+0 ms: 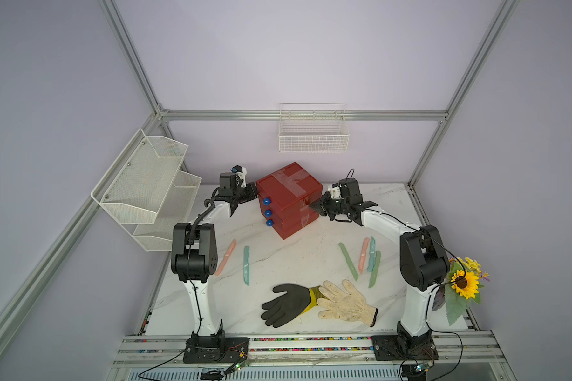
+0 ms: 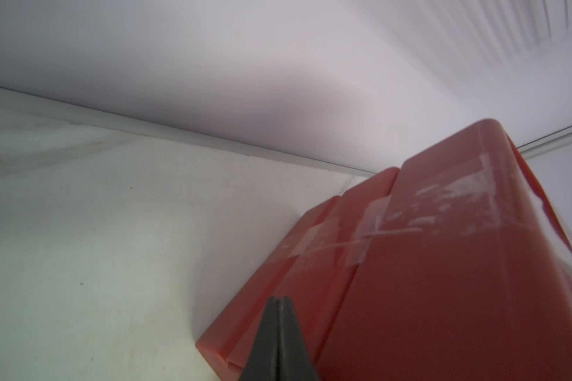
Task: Place the fruit knives into the drawer by color
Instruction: Adjust the storage box at the center of the board.
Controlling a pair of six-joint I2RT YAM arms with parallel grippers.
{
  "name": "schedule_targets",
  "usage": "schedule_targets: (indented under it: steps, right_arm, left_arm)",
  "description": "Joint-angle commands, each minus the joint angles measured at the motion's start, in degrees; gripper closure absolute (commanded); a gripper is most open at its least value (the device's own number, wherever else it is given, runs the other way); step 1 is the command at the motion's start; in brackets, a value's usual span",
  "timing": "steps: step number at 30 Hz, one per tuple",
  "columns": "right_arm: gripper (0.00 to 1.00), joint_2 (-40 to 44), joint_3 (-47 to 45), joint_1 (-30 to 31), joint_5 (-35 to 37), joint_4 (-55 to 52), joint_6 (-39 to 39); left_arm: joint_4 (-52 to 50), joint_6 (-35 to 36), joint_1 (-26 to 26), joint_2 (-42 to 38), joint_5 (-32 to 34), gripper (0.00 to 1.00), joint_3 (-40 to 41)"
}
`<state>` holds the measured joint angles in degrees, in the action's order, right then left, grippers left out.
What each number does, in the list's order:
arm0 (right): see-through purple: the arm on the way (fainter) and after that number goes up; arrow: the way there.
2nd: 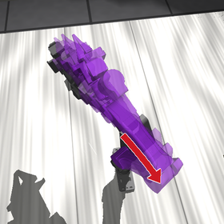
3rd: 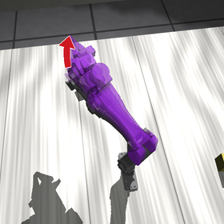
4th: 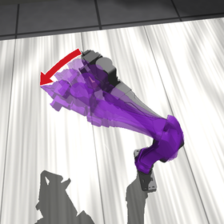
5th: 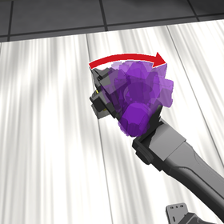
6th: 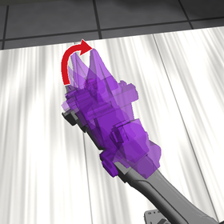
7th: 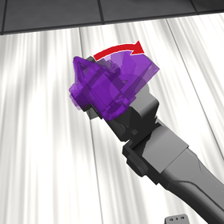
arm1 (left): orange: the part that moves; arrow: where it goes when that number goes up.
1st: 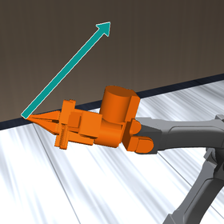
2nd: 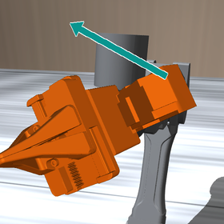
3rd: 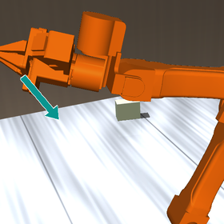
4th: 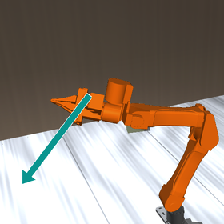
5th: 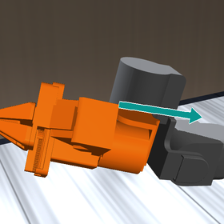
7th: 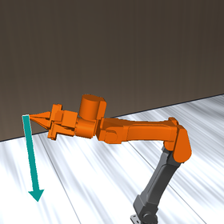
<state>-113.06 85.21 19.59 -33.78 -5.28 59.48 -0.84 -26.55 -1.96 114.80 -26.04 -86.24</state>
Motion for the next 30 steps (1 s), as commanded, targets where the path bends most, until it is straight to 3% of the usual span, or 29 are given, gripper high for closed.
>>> schedule_targets:
  steps: [1,13,21,24,30]
  right_arm:
    - [1.0,-2.31,3.84,-0.74,1.7,-1.07,-1.99]
    - [1.0,-5.3,6.76,-1.84,3.41,-3.09,-2.37]
    - [1.0,-0.01,2.46,-3.13,3.63,-3.91,-2.46]
    - [1.0,2.69,-1.34,-3.07,3.46,-2.89,-2.05]
    - [1.0,4.91,-5.47,-3.04,3.49,-2.18,-1.55]
  left_arm:
    - [3.45,-0.43,-1.39,-6.67,-4.54,1.0,3.07]
    - [1.43,1.84,-5.43,-17.75,-5.31,1.0,11.49]
    - [-2.04,3.79,1.63,-20.76,-2.71,1.0,9.21]
    - [-0.97,1.96,3.94,-18.59,-2.61,1.0,6.9]
    - [3.22,-2.26,4.16,-4.36,-4.59,1.0,-3.75]
